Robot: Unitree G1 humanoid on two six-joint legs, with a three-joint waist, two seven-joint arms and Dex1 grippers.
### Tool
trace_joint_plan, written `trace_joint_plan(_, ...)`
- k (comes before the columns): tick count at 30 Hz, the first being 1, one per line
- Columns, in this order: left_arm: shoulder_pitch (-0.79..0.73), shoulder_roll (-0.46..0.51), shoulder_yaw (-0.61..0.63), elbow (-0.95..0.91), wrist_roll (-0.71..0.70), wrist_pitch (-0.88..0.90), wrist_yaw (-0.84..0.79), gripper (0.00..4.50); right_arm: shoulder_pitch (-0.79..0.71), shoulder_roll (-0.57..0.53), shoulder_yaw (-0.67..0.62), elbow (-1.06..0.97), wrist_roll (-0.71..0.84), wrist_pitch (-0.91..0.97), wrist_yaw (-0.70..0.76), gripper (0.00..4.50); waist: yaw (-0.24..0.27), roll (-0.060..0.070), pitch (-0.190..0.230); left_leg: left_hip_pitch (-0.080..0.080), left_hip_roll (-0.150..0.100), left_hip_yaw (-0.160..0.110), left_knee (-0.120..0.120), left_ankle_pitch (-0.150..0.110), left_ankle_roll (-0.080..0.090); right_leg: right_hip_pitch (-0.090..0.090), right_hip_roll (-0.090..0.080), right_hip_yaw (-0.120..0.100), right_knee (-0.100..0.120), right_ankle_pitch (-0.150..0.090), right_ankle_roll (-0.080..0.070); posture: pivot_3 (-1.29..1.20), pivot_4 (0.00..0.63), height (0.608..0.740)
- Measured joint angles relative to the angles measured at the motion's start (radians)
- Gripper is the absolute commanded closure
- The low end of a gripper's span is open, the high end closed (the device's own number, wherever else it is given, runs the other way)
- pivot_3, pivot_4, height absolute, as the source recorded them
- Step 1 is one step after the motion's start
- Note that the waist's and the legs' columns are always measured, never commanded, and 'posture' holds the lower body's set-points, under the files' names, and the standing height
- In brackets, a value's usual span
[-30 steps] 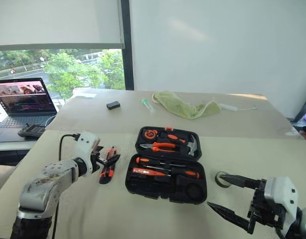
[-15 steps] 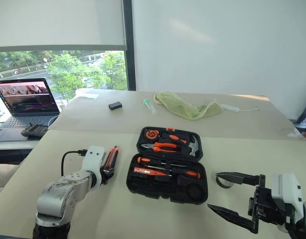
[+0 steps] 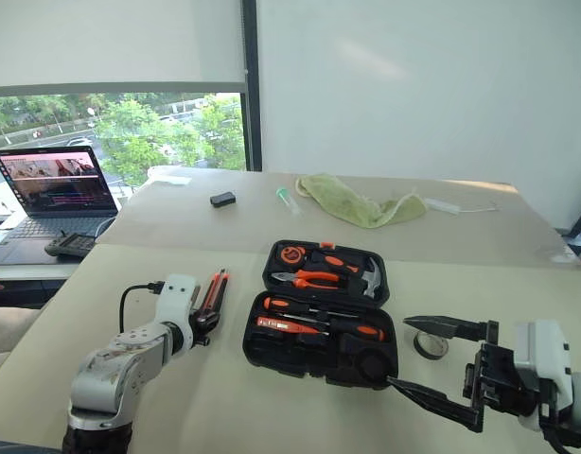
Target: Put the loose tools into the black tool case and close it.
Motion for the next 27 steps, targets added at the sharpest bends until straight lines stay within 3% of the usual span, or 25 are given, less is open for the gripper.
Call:
trace_joint_plan(2, -0.008, 0.036, 0.006, 0.008, -0.043, -0.075, -0.101, 2.72, 0.000, 0.001, 0.002, 0.000, -0.001, 0.000, -0.003, 0.00, -0.001, 0.000, 0.000, -0.001, 0.000, 0.000, 0.000, 0.000, 0.000, -0.001, 0.000, -0.001, 0.000, 0.000, 0.000, 0.00, 0.150, 0.740)
trace_joint_plan(5, -0.044, 0.169, -0.009, 0.025, -0.124, -0.184, -0.344, 2.72, 0.012, 0.002, 0.002, -0.001, -0.002, 0.000, -0.009, 0.00, -0.002, 0.000, 0.000, -0.001, 0.000, 0.000, 0.000, 0.000, 0.000, -0.001, 0.001, -0.003, 0.000, -0.002, -0.004, 0.00, 0.150, 0.740)
trace_joint_plan(9, -0.087, 0.353, -0.133, 0.074, -0.124, -0.389, -0.679, 2.72, 0.066, 0.005, -0.013, -0.010, -0.002, 0.000, -0.011, 0.00, -0.001, 0.001, 0.000, 0.000, -0.001, 0.002, 0.000, -0.001, 0.001, 0.000, 0.007, -0.003, -0.001, -0.005, -0.008, 0.00, 0.150, 0.740)
trace_joint_plan(12, -0.145, 0.441, -0.255, 0.164, -0.069, -0.577, -0.909, 2.72, 0.146, 0.006, -0.057, -0.034, -0.003, 0.002, -0.008, 0.00, 0.001, 0.001, 0.000, 0.000, -0.001, 0.004, 0.000, -0.001, 0.002, 0.001, 0.010, -0.002, -0.002, -0.005, -0.008, 0.00, 0.150, 0.740)
trace_joint_plan(16, -0.253, 0.471, -0.398, 0.310, 0.045, -0.769, -1.095, 2.72, 0.311, 0.019, -0.156, -0.054, -0.019, 0.005, 0.025, 0.00, 0.003, 0.001, 0.001, -0.001, -0.001, 0.004, 0.001, -0.001, 0.003, 0.001, 0.012, -0.002, -0.003, -0.004, -0.006, 0.00, 0.150, 0.740)
trace_joint_plan(27, -0.402, 0.359, -0.598, 0.505, 0.228, -0.930, -1.212, 2.72, 0.532, 0.106, -0.357, -0.087, -0.018, -0.012, 0.098, 0.00, -0.002, 0.000, 0.001, -0.001, 0.000, 0.004, 0.002, -0.002, 0.004, 0.001, 0.014, 0.000, -0.003, -0.001, 0.002, 0.00, 0.150, 0.740)
